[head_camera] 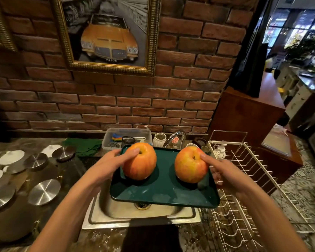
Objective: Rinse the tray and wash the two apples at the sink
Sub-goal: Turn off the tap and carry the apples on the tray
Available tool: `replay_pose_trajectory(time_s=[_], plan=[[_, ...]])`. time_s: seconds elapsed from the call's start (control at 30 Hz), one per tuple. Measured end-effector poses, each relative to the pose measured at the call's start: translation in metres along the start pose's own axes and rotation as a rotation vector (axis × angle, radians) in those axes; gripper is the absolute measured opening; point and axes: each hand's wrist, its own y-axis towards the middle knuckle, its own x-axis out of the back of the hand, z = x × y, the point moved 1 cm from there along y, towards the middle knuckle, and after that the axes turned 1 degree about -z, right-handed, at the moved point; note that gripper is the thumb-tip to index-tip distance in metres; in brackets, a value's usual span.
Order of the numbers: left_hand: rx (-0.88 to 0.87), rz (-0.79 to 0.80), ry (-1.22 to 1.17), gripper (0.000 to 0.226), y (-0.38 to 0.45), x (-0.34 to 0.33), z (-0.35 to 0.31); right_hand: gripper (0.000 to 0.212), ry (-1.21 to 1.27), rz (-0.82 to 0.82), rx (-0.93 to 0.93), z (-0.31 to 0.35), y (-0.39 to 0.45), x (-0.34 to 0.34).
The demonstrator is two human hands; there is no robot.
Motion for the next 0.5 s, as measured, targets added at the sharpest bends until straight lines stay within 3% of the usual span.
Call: replay_pose_trajectory(time_s=[0.07,0.13,0.27,0.37,0.5], plan=[[-0.017,-0.027,0.033,0.124,0.003,-0.005,-0.014,0.073,-0.011,-0.009,0.024,0.009,0.002,0.011],[-0.026,-0.044,0.063,0.133,0.006,-0.017,-0.027,0.070,-0.025,-0.010,0.040,0.015,0.005,0.027],[-0.044,-0.017,0.096,0.122,0.014,-0.052,-0.048,0.069,-0.024,-0.006,0.063,0.016,0.011,0.067],[-0.040,-0.010,0.123,0.126,0.025,-0.085,-0.055,0.072,-0.040,-0.029,0.074,0.012,0.016,0.104],[-0.042,0.004,0.102,0.122,0.043,-0.143,-0.062,0.060,-0.044,-0.045,0.065,0.006,0.021,0.160]])
